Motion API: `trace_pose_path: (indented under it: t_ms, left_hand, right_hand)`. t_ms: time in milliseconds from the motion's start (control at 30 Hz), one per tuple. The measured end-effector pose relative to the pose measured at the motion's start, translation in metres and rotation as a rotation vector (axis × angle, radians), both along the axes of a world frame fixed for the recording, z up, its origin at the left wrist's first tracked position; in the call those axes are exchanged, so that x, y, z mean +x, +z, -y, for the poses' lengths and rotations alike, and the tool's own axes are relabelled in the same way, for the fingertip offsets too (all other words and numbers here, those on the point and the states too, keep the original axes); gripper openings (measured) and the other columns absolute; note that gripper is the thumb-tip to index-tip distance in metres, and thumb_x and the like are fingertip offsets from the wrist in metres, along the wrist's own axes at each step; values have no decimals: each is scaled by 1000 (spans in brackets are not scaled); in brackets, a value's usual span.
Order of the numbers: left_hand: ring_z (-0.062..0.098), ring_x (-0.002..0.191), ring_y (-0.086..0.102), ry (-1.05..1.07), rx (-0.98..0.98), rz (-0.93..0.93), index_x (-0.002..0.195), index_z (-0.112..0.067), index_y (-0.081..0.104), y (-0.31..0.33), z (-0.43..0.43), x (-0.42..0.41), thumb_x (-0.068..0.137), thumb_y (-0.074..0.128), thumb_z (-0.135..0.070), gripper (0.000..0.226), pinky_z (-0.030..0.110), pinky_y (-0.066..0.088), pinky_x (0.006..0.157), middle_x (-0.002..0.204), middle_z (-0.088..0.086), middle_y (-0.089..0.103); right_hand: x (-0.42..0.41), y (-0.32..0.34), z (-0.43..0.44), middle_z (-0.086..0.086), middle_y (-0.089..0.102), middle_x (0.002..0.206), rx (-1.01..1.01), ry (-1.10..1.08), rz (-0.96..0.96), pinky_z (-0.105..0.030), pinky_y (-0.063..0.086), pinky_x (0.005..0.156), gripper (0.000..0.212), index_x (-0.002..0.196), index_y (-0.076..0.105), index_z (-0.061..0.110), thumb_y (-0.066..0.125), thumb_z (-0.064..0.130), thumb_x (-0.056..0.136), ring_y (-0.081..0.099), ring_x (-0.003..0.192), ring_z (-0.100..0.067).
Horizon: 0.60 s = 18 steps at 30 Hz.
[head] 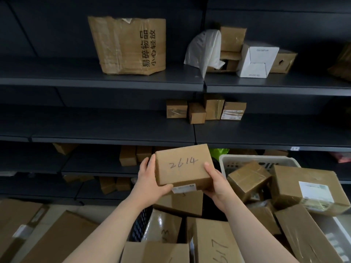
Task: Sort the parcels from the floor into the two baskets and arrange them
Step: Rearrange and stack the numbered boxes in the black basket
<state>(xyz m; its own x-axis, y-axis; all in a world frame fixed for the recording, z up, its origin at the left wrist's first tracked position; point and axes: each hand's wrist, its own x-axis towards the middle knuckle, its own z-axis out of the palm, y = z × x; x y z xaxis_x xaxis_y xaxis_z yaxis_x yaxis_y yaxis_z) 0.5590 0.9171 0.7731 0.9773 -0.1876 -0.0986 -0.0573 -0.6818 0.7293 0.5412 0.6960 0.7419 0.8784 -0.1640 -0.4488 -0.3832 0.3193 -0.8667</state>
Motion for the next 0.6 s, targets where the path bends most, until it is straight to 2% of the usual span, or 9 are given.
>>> trace_pose_path:
  t_ms: [33, 100, 167, 233, 367, 433, 533, 600]
  left_hand:
    - [18, 143, 24, 37, -53, -36, 153, -29, 8, -2, 1, 4, 82, 74, -30, 97, 40, 30, 113, 156, -5, 14]
    - [16, 135, 40, 59, -209, -139, 147, -32, 28, -8, 2, 13, 89, 65, -27, 69, 34, 38, 107, 140, -11, 44]
    - [12, 128, 48, 87, -315, -194, 142, -37, 37, -15, 3, 23, 95, 58, -30, 52, 31, 40, 104, 131, -16, 54]
    - [9, 126, 48, 120, -357, -186, 144, -36, 34, -19, 3, 36, 96, 55, -33, 52, 29, 39, 104, 131, -17, 53]
    - [1, 124, 35, 97, -310, -169, 153, -35, 4, -22, -1, 64, 90, 65, -32, 88, 30, 31, 107, 134, -23, 36]
    - [1, 124, 35, 63, -266, -150, 153, -38, 4, -26, -3, 79, 89, 68, -29, 91, 27, 31, 106, 137, -20, 36]
    - [12, 128, 40, 70, -170, -133, 153, -41, 8, -35, -6, 104, 87, 68, -37, 89, 33, 34, 109, 147, -1, 33]
    - [18, 127, 42, 94, -141, -146, 153, -41, 11, -39, -8, 116, 88, 67, -38, 86, 36, 36, 108, 147, 6, 30]
  right_hand:
    - [5, -3, -1, -5, 68, 118, 31, -26, -12, -44, 49, 99, 53, 129, 54, 22, 65, 51, 86, 62, 111, -24]
    - [17, -4, -2, -5, 67, 118, 60, -49, -42, -43, 48, 101, 52, 130, 51, 20, 63, 49, 89, 61, 110, -23]
    - [30, -5, -4, -3, 66, 116, 41, -28, -64, -39, 46, 95, 47, 129, 51, 21, 57, 50, 92, 60, 106, -20]
    - [45, -8, -7, 0, 65, 115, -17, 18, -92, -37, 40, 95, 48, 128, 52, 24, 52, 57, 93, 58, 106, -17]
    - [79, -22, -14, -1, 64, 124, -137, 85, -132, -46, 39, 110, 76, 136, 53, 28, 49, 77, 78, 58, 115, -22]
    - [94, -28, -17, 1, 60, 130, -168, 119, -140, -47, 37, 111, 78, 140, 48, 31, 46, 78, 77, 55, 119, -21]
    - [112, -35, -24, 2, 54, 137, -178, 181, -107, -46, 33, 114, 65, 148, 36, 33, 43, 65, 92, 49, 126, -20]
    - [120, -40, -27, 4, 51, 141, -189, 221, -101, -44, 32, 115, 71, 151, 30, 34, 48, 65, 89, 46, 129, -19]
